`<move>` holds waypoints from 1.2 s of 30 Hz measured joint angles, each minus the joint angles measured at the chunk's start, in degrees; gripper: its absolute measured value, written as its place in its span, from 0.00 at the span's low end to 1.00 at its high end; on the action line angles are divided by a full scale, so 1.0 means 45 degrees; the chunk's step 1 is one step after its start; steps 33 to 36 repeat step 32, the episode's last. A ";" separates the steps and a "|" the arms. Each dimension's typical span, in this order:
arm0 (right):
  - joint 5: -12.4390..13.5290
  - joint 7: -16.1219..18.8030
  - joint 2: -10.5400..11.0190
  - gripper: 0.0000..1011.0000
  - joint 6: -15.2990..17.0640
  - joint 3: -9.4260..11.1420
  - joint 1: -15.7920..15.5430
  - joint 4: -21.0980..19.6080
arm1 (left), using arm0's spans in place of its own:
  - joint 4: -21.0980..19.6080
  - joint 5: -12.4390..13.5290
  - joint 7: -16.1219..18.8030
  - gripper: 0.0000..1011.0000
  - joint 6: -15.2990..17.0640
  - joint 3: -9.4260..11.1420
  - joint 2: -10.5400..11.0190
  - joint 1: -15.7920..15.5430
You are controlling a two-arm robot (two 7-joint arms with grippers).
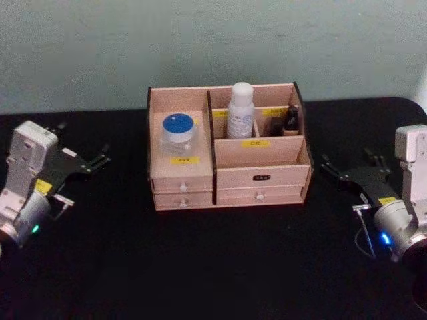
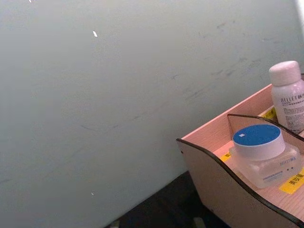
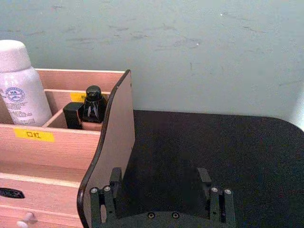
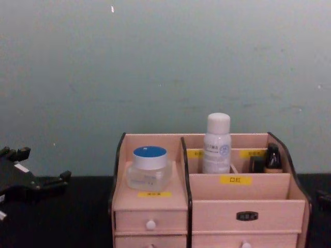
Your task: Pick up the facial cleanser and watermelon frost from the table and place them into the tiered storage box.
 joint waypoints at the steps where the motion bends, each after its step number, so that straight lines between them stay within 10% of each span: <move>1: 0.0001 0.0000 0.0000 0.99 -0.0001 0.0000 0.0000 0.0000 | 0.0001 0.0000 0.0000 0.99 0.0000 0.0000 0.0000 0.0000; 36: 0.0006 0.0000 -0.0001 0.99 -0.0006 0.0000 0.0000 0.0000 | 0.0000 0.0000 0.0000 0.99 0.0000 0.0000 0.0000 0.0000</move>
